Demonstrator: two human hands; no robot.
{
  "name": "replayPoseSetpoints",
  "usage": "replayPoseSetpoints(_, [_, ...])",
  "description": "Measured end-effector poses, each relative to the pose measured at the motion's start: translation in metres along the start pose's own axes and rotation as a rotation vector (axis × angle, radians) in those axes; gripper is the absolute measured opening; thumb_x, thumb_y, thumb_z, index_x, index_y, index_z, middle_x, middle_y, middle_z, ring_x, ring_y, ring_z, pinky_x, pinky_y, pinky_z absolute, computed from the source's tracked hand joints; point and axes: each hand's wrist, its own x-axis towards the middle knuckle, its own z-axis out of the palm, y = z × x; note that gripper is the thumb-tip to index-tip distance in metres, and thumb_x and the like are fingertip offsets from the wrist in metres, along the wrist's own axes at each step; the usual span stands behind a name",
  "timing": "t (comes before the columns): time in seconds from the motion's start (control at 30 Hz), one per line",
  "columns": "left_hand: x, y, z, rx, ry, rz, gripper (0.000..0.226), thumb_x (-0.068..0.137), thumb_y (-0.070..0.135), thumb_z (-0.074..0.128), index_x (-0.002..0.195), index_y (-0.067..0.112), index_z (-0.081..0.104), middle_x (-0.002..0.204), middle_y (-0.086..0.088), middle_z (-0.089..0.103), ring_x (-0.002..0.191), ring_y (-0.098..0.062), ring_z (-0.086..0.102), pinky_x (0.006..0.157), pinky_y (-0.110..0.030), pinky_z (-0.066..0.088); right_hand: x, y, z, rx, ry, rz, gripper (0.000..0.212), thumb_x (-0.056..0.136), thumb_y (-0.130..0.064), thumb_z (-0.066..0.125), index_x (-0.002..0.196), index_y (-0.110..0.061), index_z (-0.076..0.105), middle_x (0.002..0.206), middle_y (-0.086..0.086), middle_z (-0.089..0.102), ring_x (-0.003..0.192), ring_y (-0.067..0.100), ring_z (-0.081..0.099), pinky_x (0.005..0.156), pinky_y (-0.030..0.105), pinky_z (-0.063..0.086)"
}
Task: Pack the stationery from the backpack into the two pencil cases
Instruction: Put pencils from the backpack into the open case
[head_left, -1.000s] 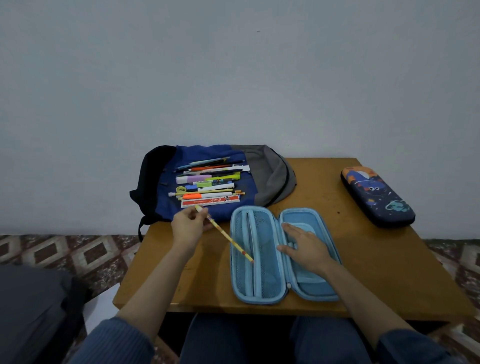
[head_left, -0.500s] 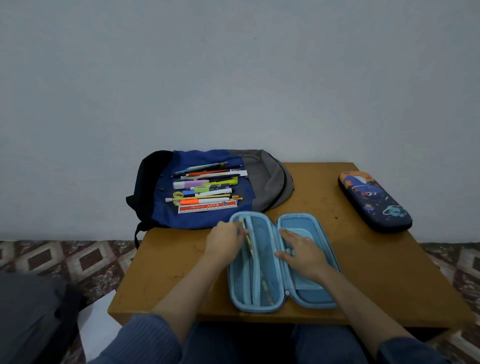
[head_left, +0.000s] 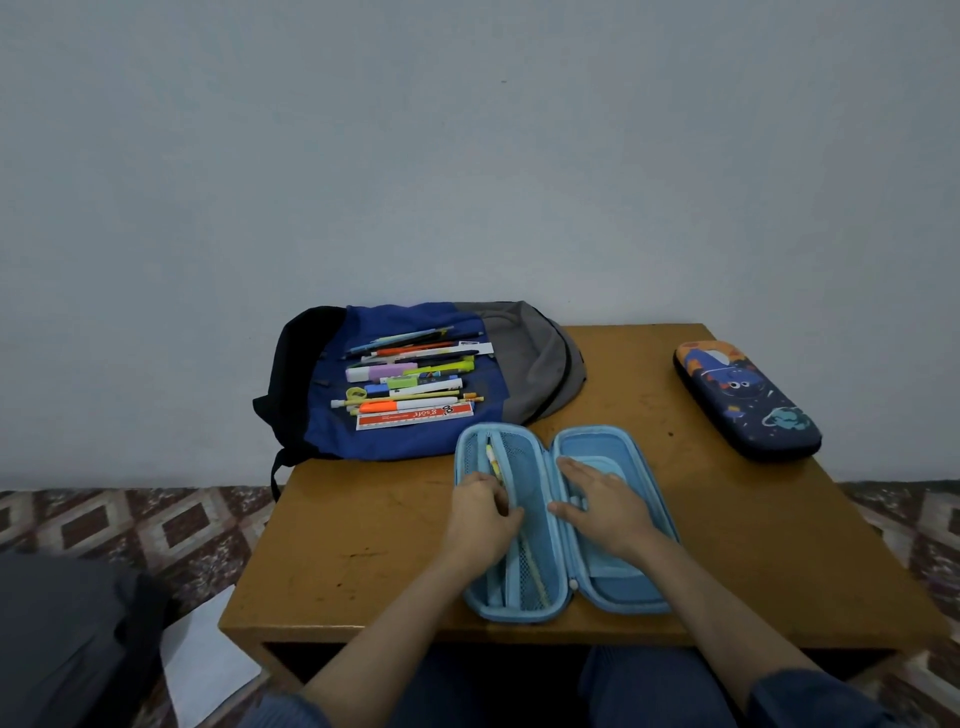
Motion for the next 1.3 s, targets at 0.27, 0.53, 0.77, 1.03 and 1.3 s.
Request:
replayPoseSetpoints(0.27, [0.000,-0.008,0.007,-0.341,-0.104,-0.179,0.021,0.090,0.013,0.057,0.074,0.017,0.044,0.070,0.003,0.048,0.061,-0.007,0.045,0.054,-0.016,0.036,0.000,0.001,-0.007,0.075,0.002,-0.022,0.060,0.094,-0.039,0.050,0.147,-0.019,0.028,0.153,-0.004,0.030,0.140,0.013,0.030,0.112,0.031,0.031])
replayPoseSetpoints(0.53, [0.004,0.009,0.009,-0.634,-0.239,-0.334,0.045,0.089,0.023,0.062,0.124,0.019,0.034,0.104,-0.006,0.062,0.083,-0.013,0.063,0.057,-0.016,0.044,0.002,0.004,-0.012,0.122,-0.010,-0.050,0.053,0.095,-0.027,0.051,0.144,-0.016,0.034,0.151,-0.003,0.035,0.139,0.011,0.031,0.113,0.025,0.028])
replayPoseSetpoints(0.77, [0.026,-0.002,-0.010,-0.509,-0.066,-0.296,0.035,0.088,-0.002,0.054,0.117,0.016,0.044,0.082,-0.007,0.062,0.075,-0.019,0.064,0.068,-0.033,0.056,0.006,0.003,-0.020,0.144,-0.041,-0.045,0.054,0.093,-0.028,0.056,0.143,-0.015,0.038,0.148,-0.002,0.039,0.137,0.012,0.034,0.108,0.019,0.027])
replayPoseSetpoints(1.03, [0.071,-0.049,-0.062,-0.194,0.192,-0.162,0.013,0.090,0.009,0.057,0.103,0.012,0.059,0.100,-0.006,0.064,0.089,-0.014,0.057,0.066,-0.019,0.044,0.010,0.000,-0.030,-0.052,-0.026,-0.022,0.050,0.091,-0.040,0.055,0.138,-0.025,0.045,0.136,-0.001,0.052,0.128,0.017,0.042,0.099,0.029,0.038])
replayPoseSetpoints(1.3, [0.113,-0.103,-0.091,0.173,0.305,-0.141,0.026,0.092,0.012,0.053,0.117,0.004,0.057,0.122,-0.015,0.055,0.110,-0.029,0.053,0.085,-0.034,0.048,0.012,0.007,-0.021,0.051,0.126,-0.079,0.038,0.089,-0.029,0.061,0.126,-0.020,0.058,0.125,-0.004,0.061,0.118,0.017,0.049,0.090,0.020,0.036])
